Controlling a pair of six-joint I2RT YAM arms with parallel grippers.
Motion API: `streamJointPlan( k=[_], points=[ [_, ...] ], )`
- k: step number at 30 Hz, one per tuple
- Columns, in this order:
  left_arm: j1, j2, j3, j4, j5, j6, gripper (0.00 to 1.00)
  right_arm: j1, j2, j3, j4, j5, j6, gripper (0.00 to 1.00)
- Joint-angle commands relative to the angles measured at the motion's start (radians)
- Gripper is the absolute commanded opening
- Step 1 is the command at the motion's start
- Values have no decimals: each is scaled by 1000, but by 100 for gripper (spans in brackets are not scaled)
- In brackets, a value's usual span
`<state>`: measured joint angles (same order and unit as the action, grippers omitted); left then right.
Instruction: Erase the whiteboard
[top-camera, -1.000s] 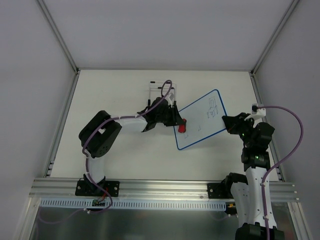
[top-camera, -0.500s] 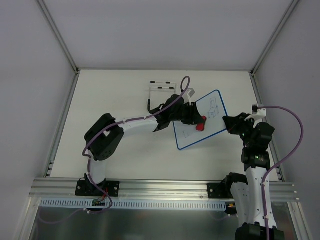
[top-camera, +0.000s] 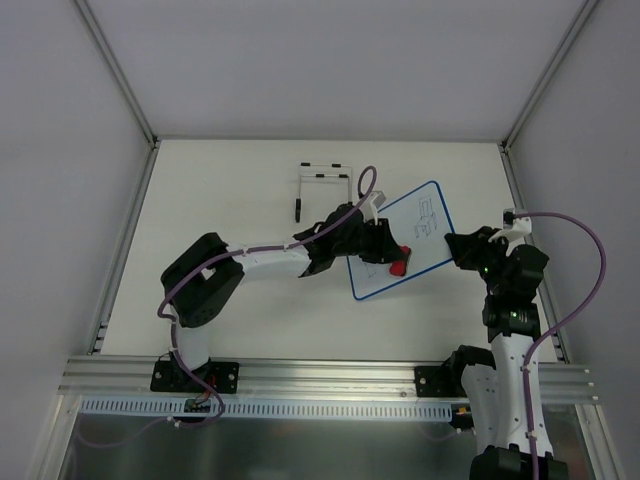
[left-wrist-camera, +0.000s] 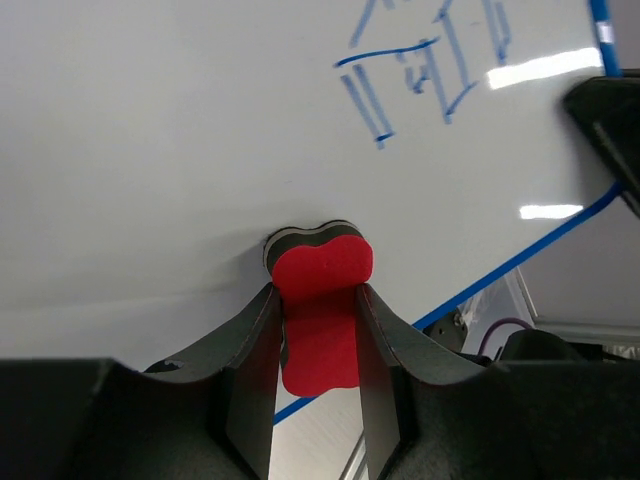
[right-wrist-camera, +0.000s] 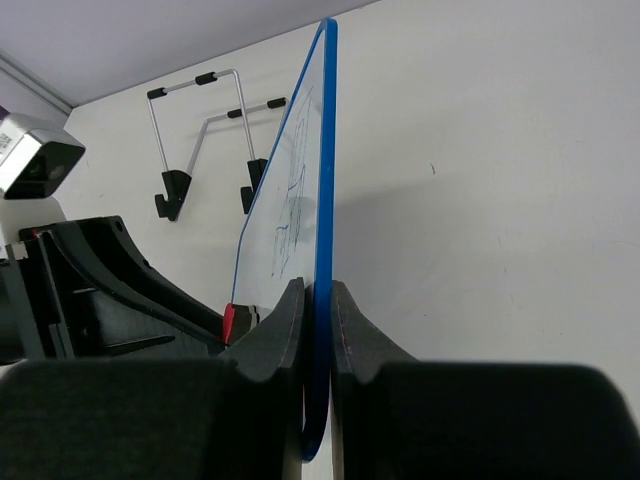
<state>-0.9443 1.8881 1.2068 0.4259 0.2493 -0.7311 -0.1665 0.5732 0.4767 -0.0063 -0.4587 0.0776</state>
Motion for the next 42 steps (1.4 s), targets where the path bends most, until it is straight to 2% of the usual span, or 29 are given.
streamJointPlan(
  k=[1, 4, 8, 16, 27, 32, 42],
  points=[
    [30, 31, -102, -75, -65, -21, 0, 30, -13, -1, 34, -132, -61, 0],
    [79, 37, -157, -44, -55, -65, 0, 30, -13, -3, 34, -130, -61, 0],
    [116, 40, -185, -32, -68, -50, 0, 30, -13, -3, 32, -126, -61, 0],
    [124, 63, -176, -38, -77, -34, 0, 30, -16, -1, 32, -126, -58, 0],
    [174, 68, -276, -13, -64, -70, 0, 30, -22, -10, 31, -126, -59, 0],
    [138, 54, -267, -7, -39, -38, 0, 30, -21, -9, 31, -118, -55, 0],
    [-25, -21, -216, -6, -10, 13, 0, 30, -44, -41, 45, -81, -35, 0]
  ],
)
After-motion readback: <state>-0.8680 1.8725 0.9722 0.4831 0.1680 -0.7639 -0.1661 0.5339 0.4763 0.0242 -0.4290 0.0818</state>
